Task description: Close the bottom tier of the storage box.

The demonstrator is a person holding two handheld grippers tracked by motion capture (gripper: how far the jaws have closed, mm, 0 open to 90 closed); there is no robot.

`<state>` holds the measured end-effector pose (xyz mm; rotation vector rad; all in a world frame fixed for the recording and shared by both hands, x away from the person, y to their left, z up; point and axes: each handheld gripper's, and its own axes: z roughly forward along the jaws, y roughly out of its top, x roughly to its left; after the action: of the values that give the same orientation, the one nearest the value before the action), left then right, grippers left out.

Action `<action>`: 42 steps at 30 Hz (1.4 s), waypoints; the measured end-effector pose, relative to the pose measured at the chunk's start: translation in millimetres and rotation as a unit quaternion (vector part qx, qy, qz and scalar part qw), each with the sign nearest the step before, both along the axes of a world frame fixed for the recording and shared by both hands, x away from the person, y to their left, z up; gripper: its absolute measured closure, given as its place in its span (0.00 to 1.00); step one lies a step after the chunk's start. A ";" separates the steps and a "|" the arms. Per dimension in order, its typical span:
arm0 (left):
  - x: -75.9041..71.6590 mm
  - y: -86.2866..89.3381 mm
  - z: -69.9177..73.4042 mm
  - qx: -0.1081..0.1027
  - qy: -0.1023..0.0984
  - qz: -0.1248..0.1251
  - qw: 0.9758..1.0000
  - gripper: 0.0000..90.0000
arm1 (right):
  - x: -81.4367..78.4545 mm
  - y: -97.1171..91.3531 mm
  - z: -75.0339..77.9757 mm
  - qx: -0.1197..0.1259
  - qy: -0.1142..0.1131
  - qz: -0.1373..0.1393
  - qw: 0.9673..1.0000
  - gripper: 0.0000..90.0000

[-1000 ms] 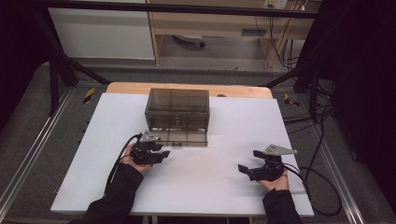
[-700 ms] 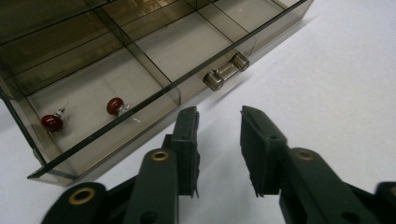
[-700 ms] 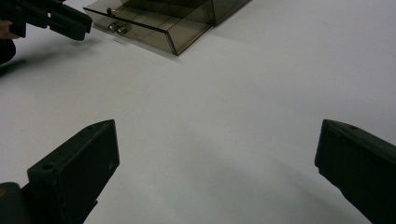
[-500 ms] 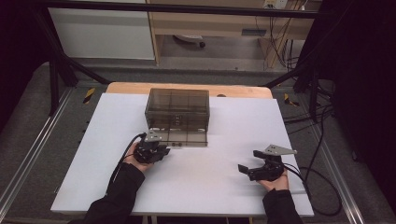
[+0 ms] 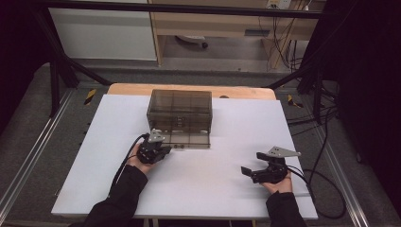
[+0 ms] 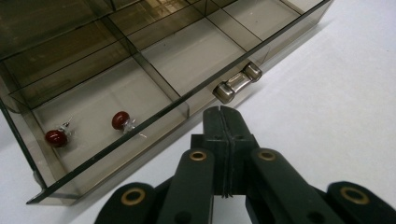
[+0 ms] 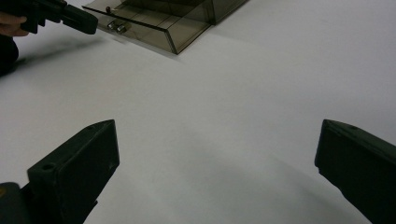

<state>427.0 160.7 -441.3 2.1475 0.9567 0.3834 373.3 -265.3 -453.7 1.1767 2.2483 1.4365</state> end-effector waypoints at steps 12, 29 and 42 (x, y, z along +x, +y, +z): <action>4.6 -5.2 -4.6 0.003 -0.001 0.001 1.000 0.99 | -0.2 0.0 0.0 -0.001 0.000 -0.002 1.000 0.01; 8.8 -6.4 -8.8 -0.004 -0.009 0.005 1.000 1.00 | -0.2 0.1 0.2 0.000 0.000 -0.002 1.000 0.01; 10.5 -6.8 -9.2 -0.003 -0.018 0.008 1.000 1.00 | -0.2 -0.5 0.6 0.000 -0.001 -0.002 1.000 0.01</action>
<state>437.5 154.0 -450.5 2.1211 0.9545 0.4248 373.1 -265.8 -453.0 1.1775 2.2431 1.4352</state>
